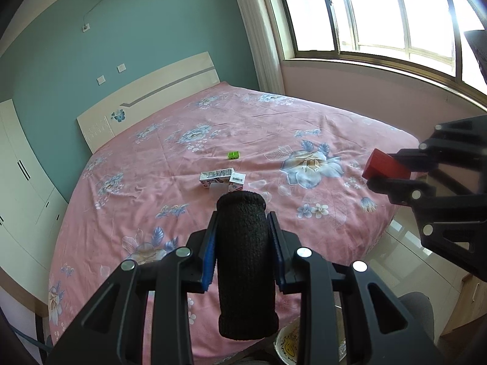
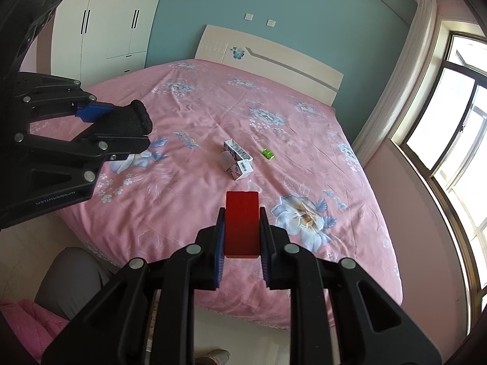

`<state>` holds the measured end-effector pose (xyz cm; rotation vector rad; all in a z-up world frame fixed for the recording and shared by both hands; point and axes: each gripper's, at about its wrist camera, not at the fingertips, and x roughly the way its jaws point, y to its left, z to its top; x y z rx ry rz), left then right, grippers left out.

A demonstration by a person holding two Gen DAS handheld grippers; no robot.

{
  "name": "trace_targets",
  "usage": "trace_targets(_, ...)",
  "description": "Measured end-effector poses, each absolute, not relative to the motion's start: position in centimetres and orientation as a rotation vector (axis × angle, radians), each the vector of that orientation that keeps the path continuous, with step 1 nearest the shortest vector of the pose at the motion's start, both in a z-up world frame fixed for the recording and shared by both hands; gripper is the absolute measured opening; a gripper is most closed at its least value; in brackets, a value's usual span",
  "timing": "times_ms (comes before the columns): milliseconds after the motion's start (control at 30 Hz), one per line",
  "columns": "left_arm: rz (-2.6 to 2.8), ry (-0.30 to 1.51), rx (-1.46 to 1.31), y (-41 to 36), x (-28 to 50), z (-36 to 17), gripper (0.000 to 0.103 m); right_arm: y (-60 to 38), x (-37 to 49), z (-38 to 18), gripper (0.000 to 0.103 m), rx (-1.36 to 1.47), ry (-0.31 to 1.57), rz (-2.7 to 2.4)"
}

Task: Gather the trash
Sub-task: 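Carry foam tube with left tool while right tool carries red block to wastebasket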

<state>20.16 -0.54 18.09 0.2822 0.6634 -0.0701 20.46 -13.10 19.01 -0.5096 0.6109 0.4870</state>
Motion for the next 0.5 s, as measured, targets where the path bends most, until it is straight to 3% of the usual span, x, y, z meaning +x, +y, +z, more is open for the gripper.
trace_targets(500, -0.074, 0.826, 0.289, 0.9, 18.7, 9.2, 0.033, -11.6, 18.7, 11.8, 0.021, -0.547, 0.719, 0.535)
